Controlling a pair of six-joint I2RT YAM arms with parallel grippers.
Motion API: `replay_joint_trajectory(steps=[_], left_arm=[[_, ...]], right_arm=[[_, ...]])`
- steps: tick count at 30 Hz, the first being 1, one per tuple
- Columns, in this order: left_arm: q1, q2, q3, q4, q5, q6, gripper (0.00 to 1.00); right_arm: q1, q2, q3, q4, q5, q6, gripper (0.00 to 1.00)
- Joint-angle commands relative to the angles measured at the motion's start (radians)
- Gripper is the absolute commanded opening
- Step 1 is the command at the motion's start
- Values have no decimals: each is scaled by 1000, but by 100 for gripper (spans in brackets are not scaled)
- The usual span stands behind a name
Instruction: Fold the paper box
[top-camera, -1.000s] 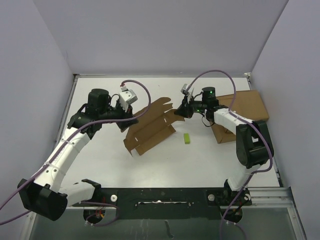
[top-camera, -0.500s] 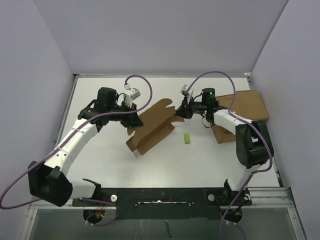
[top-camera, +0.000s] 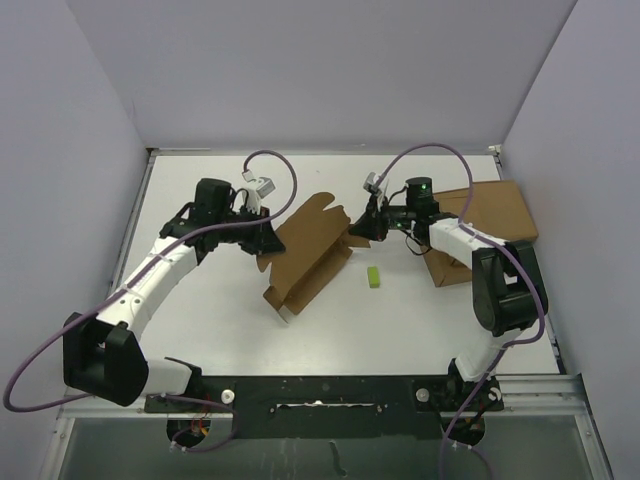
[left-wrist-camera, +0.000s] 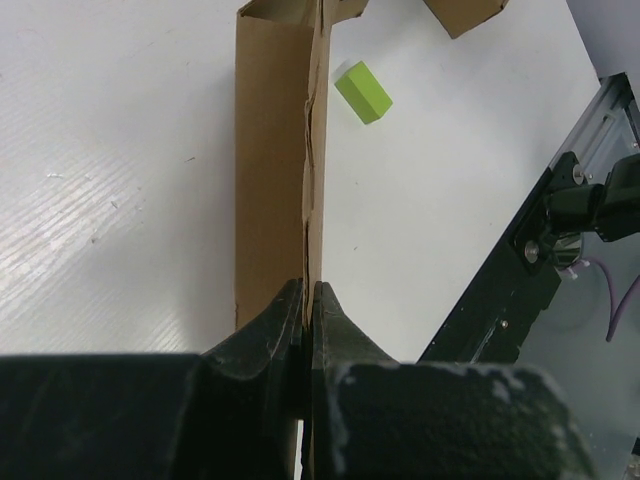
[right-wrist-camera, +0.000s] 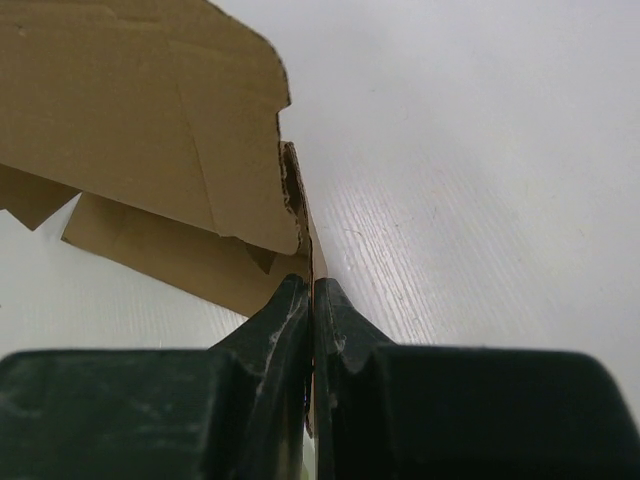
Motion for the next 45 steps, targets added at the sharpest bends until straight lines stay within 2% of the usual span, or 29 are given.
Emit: replay_joint_trajectory(steps=[1, 9, 26, 45], left_arm=[[4, -15, -23, 76, 18, -37, 0], [5, -36, -49, 116, 22, -54, 0], [-33, -87, -53, 87, -7, 4, 0], [-51, -99, -28, 49, -55, 36, 0]], right_arm=[[-5, -10, 11, -16, -88, -29, 0], [-6, -6, 7, -65, -107, -63, 6], [-5, -41, -10, -171, -90, -211, 18], [2, -64, -5, -239, -43, -288, 21]])
